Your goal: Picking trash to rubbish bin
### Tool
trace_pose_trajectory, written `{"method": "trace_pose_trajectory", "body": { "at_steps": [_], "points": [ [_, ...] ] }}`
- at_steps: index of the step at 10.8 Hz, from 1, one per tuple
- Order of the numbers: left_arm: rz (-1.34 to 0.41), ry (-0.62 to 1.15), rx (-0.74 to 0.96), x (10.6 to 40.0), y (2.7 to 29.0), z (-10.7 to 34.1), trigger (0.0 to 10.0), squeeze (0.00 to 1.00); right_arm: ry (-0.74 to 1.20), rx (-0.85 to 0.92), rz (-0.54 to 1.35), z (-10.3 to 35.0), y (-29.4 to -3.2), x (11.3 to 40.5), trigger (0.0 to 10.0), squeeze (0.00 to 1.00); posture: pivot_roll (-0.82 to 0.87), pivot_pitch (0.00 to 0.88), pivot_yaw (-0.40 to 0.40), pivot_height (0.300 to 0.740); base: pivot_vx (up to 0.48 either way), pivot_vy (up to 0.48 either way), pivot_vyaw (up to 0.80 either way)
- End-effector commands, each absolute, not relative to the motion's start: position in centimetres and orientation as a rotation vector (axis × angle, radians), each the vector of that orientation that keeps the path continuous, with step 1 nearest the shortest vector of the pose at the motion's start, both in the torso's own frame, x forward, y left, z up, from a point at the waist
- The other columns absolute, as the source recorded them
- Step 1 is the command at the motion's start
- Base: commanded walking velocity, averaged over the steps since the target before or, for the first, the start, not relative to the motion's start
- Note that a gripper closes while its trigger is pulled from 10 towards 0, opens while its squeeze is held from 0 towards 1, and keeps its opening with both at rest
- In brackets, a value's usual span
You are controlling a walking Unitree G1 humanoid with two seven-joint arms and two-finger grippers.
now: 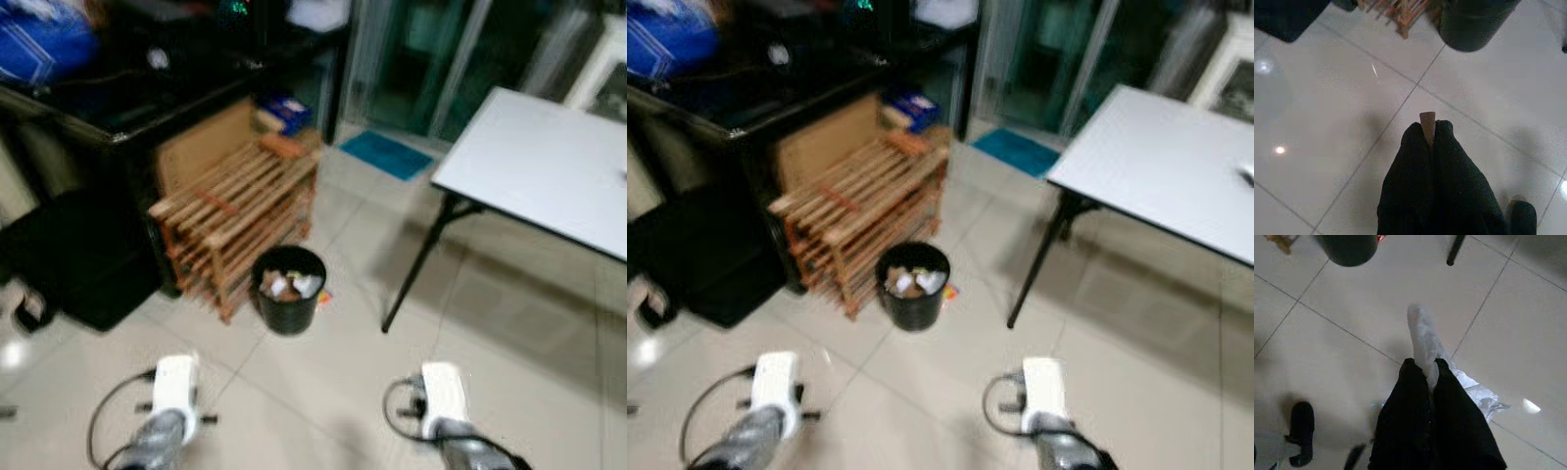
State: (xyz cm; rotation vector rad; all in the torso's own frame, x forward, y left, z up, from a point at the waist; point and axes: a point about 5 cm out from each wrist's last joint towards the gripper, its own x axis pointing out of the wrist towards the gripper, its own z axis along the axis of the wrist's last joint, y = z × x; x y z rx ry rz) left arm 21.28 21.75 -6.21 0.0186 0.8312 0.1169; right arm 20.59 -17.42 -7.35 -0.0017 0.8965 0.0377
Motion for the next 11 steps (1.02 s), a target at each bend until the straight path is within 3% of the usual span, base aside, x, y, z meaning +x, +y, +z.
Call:
{"method": "trace_pose_trajectory", "body": {
  "at_steps": [1,3,11],
  "points": [
    [0.098,0.836,0.007,21.43,20.55,-6.38,10.0,0.0,0.909,-0.039,0.018,-7.35,-18.78,20.34,10.0,0.0,0.02,0.021,-0.053,0.74,0.345,0.0,0.0],
    [0.086,0.861,0.014,20.95,20.34,-6.73,10.0,0.0,0.91,-0.04,0.023,-7.37,-18.73,20.31,10.0,0.0,0.02,0.021,-0.053,0.74,0.356,0.0,0.8],
    [0.064,0.876,0.042,21.11,19.94,-6.74,10.0,0.0,0.902,-0.011,0.021,-7.33,-18.35,20.44,10.0,0.0,0.02,0.036,-0.054,0.74,0.395,0.0,0.0]
  ]
}}
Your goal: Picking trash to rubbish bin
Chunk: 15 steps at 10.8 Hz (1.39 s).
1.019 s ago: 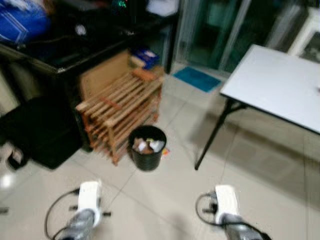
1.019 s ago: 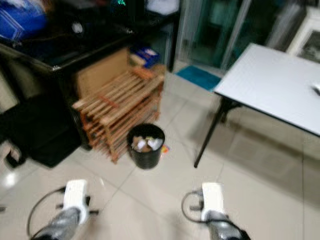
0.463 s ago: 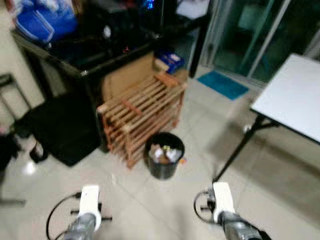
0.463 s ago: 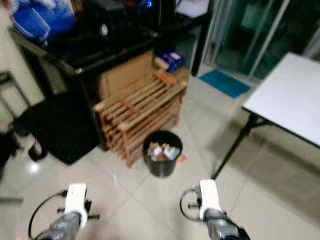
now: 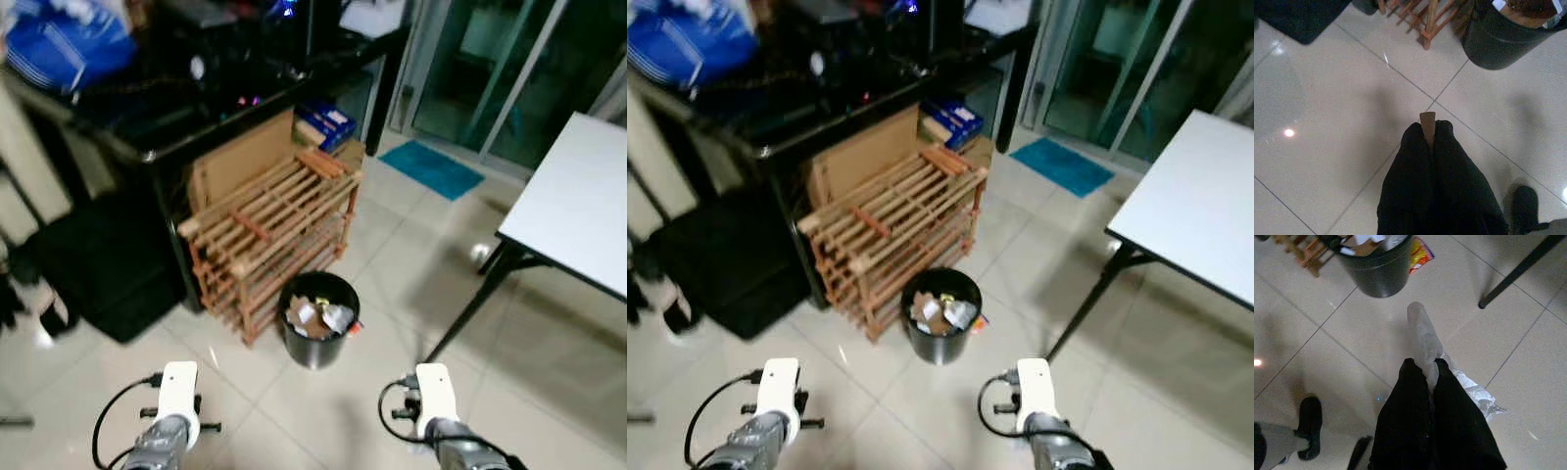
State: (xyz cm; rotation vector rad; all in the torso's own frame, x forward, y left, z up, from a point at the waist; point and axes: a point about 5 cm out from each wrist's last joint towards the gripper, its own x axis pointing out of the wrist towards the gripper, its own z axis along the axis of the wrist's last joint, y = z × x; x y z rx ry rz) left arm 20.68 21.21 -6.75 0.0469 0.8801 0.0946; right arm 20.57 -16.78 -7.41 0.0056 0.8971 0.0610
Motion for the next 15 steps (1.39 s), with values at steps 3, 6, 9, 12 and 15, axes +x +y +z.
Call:
{"method": "trace_pose_trajectory", "body": {
  "at_steps": [3,6,9,12,15],
  "points": [
    [0.066,0.889,0.061,21.09,20.13,-6.75,10.0,0.0,0.895,0.014,0.013,-7.29,-18.22,20.54,10.0,0.0,0.02,0.038,-0.052,0.74,0.454,0.0,0.0],
    [0.062,0.89,0.056,21.08,19.95,-6.79,10.0,0.0,0.896,0.009,0.018,-7.28,-18.17,20.58,10.0,0.0,0.02,0.041,-0.053,0.74,0.454,0.0,-0.46],
    [0.063,0.889,0.053,21.12,20.0,-6.76,10.0,0.0,0.898,0.008,0.013,-7.29,-18.24,20.56,10.0,0.0,0.02,0.045,-0.055,0.74,0.454,0.0,0.0],
    [0.065,0.891,0.052,21.07,20.1,-6.77,10.0,0.0,0.9,0.003,0.018,-7.3,-18.19,20.55,10.0,0.0,0.03,0.051,-0.056,0.74,0.454,0.0,0.0],
    [0.071,0.878,0.069,21.37,20.17,-6.58,10.0,0.0,0.902,-0.006,0.023,-7.29,-18.16,20.57,10.0,0.0,0.03,0.051,-0.055,0.74,0.28,0.0,0.0]
  ]
}}
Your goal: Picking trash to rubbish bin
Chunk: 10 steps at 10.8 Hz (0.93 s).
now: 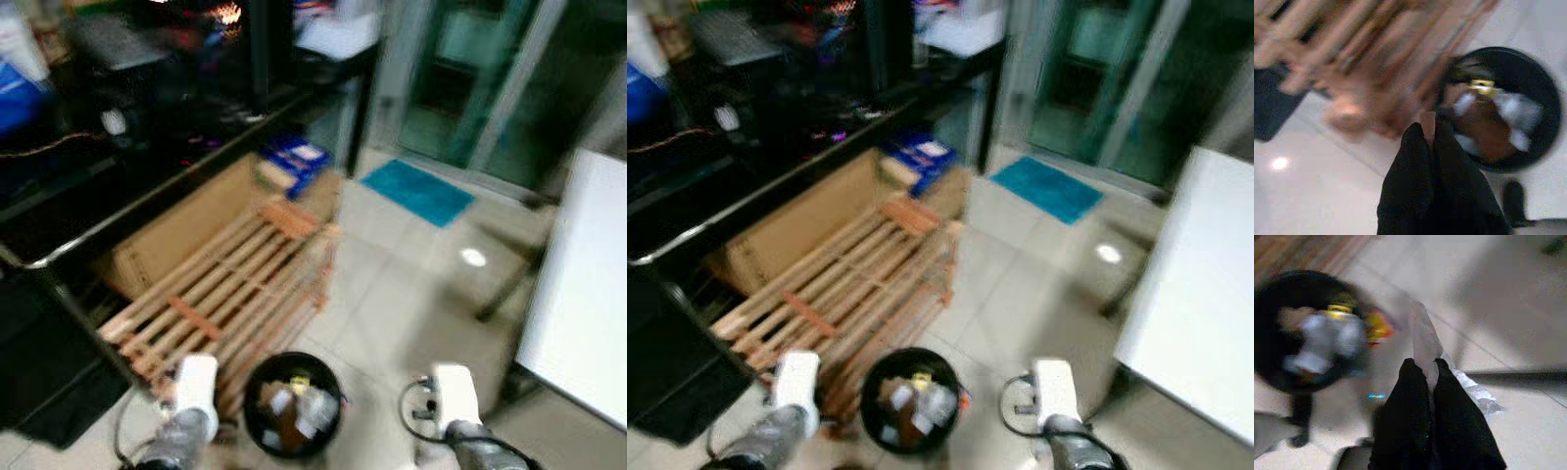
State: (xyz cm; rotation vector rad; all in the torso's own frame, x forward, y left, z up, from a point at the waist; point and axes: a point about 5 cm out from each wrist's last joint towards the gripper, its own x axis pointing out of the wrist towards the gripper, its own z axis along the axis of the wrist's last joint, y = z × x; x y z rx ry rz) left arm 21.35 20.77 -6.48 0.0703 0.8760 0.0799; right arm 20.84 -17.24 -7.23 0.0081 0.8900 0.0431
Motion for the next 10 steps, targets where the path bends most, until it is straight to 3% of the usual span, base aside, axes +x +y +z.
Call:
{"method": "trace_pose_trajectory", "body": {
  "at_steps": [1,3,7,8,10],
  "points": [
    [0.074,0.877,0.066,21.4,20.1,-6.5,10.0,0.0,0.902,-0.009,0.026,-7.3,-18.2,20.6,10.0,0.0,0.03,0.052,-0.058,0.74,0.0,0.0,0.0],
    [0.072,0.882,0.066,21.5,20.1,-6.6,10.0,0.0,0.892,-0.03,0.055,-7.0,-17.9,21.2,10.0,0.0,0.03,0.052,-0.058,0.74,0.0,0.0,0.0],
    [0.072,0.89,0.065,21.2,19.9,-6.7,10.0,0.0,0.805,-0.119,0.193,-4.6,-15.6,25.2,10.0,0.0,0.06,0.024,-0.078,0.74,0.0,0.0,0.0],
    [0.078,0.88,0.056,21.3,19.5,-6.7,10.0,0.0,0.749,-0.141,0.285,-3.1,-13.0,27.2,10.0,0.0,0.08,0.009,-0.098,0.74,0.0,0.0,0.0],
    [0.086,0.859,0.047,21.7,19.4,-6.5,10.0,0.0,0.717,-0.164,0.369,-2.2,-10.8,28.1,10.0,0.0,0.1,0.032,-0.12,0.74,0.0,0.0,0.0]
  ]
}}
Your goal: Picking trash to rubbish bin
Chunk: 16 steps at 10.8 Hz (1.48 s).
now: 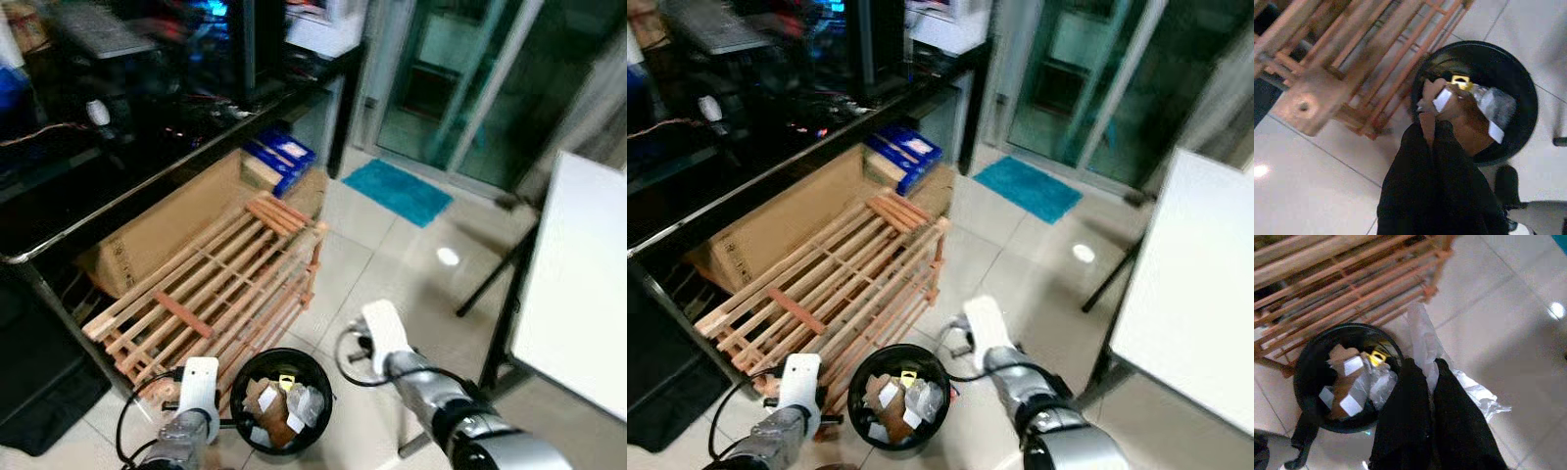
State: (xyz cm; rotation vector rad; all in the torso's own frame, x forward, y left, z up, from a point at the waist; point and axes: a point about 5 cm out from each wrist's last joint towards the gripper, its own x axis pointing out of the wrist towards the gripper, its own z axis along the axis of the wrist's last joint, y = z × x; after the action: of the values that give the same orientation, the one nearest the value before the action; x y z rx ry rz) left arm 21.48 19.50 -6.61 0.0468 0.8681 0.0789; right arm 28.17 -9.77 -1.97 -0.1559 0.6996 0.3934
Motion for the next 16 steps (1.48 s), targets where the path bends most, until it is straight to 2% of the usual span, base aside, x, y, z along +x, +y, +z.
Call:
{"method": "trace_pose_trajectory", "body": {
  "at_steps": [1,4,6,8,12,16],
  "points": [
    [0.107,0.828,0.035,22.3,19.5,-6.1,10.0,0.0,0.705,-0.183,0.429,-1.8,-9.3,28.3,10.0,0.0,0.1,0.065,-0.133,0.74,0.0,0.0,0.0],
    [0.082,0.789,0.031,23.6,18.4,-5.4,10.0,0.0,0.717,-0.132,0.423,-1.8,-8.5,28.2,10.0,0.0,0.1,0.134,-0.163,0.74,0.0,0.0,0.0],
    [0.109,0.768,0.042,23.8,19.0,-5.1,10.0,0.0,0.728,-0.141,0.449,-2.1,-7.6,27.7,10.0,0.0,0.1,0.163,-0.164,0.74,0.0,0.0,0.0],
    [0.032,0.748,0.018,24.2,18.5,-4.9,10.0,0.0,0.747,-0.128,0.461,-2.6,-6.8,26.8,10.0,0.0,0.09,0.208,-0.161,0.74,0.0,0.0,0.0],
    [0.023,0.721,0.013,25.0,18.5,-4.3,10.0,0.0,0.764,-0.098,0.455,-3.1,-6.6,26.2,10.0,0.0,0.09,0.221,-0.157,0.74,0.0,0.0,0.0],
    [0.028,0.73,0.018,24.7,18.6,-4.5,10.0,0.0,0.758,-0.043,0.53,-2.6,-4.4,26.0,10.0,0.0,0.09,0.194,-0.148,0.74,0.0,0.0,0.0]
  ]
}}
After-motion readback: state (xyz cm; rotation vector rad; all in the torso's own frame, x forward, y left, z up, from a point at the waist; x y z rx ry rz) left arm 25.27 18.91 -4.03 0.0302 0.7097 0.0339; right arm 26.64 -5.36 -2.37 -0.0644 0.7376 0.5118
